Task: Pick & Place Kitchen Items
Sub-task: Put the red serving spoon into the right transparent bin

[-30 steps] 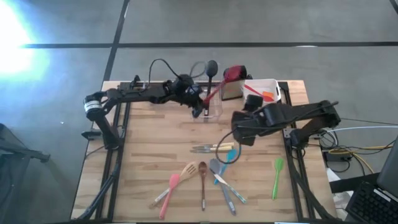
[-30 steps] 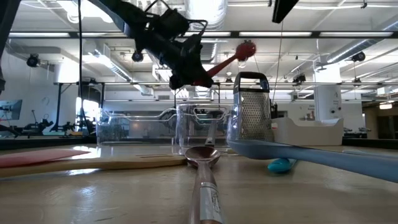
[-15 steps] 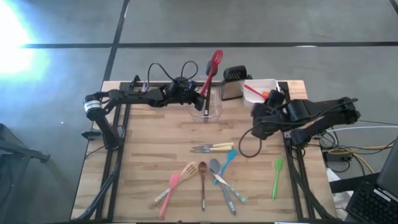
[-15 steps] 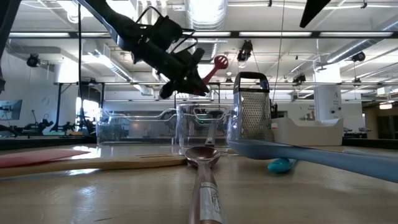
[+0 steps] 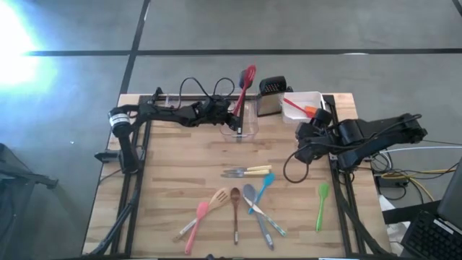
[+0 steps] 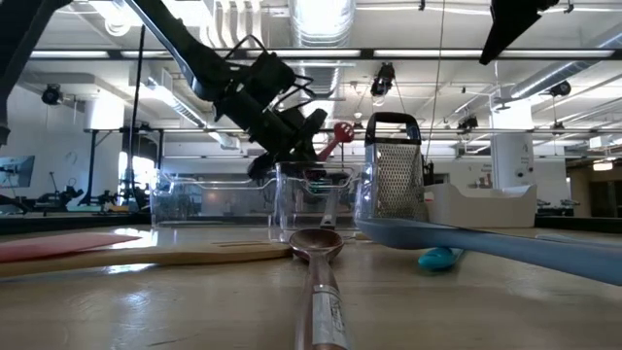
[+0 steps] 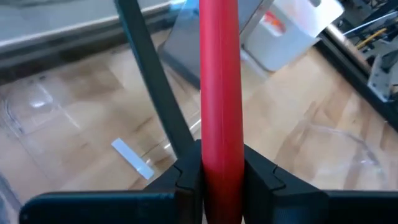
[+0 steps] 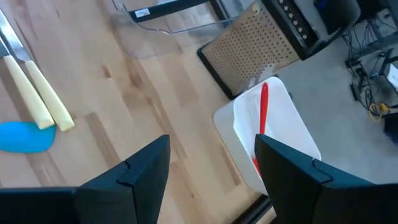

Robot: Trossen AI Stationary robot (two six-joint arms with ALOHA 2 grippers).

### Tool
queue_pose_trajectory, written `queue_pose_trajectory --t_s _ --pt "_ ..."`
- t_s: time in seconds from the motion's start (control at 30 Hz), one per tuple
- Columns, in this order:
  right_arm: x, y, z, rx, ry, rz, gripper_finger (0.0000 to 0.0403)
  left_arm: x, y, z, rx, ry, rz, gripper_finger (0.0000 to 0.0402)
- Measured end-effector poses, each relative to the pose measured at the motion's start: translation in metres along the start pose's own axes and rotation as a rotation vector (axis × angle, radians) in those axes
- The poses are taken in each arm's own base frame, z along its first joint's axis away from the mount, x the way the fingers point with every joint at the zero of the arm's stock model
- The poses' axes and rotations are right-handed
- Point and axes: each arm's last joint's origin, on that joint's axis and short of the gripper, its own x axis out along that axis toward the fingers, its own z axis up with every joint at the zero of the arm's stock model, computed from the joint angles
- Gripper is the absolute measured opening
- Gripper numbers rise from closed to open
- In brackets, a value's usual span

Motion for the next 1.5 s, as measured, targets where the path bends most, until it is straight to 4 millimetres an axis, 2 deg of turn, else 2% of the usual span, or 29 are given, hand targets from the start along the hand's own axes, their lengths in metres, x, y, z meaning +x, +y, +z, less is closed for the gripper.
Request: queue_pose_trajectory --t_s 0.23,0.6,0.73,0.83,0.9,1.1,1.37,1.5 --pt "0.005 0.003 -0.003 -0.01 0.009 -0.005 0.0224 0.008 0.003 -0.004 -0.018 0.006 0.007 0.0067" --pt "0.005 0.004 -0.002 -0.004 -0.005 -0.002 0.0224 0.008 0.001 -0.004 -0.024 0.041 -0.02 0.0067" --pt "0.005 0.004 -0.001 -0.003 -0.006 -0.002 0.0225 0.006 -0.01 0.006 0.004 0.076 -0.036 0.0067" --pt "0.005 0.004 -0.001 -0.002 -0.007 -0.001 0.0226 -0.002 -0.023 0.027 0.042 0.059 -0.039 0.0067" --pt "0.005 0.004 -0.001 -0.002 -0.007 -0.001 0.0225 -0.005 -0.027 0.036 0.057 0.058 0.0 0.0067" --pt "0.005 0.004 -0.001 -0.004 -0.007 -0.001 0.0225 -0.017 -0.032 0.042 0.057 0.152 0.163 0.0067" --pt "0.006 0.004 -0.002 -0.029 -0.004 -0.004 0.0228 -0.023 -0.06 0.022 0.061 0.192 0.194 0.0067" --pt "0.008 0.005 -0.004 -0.035 0.003 -0.008 0.0228 -0.022 -0.06 0.018 0.029 0.21 0.217 0.0067"
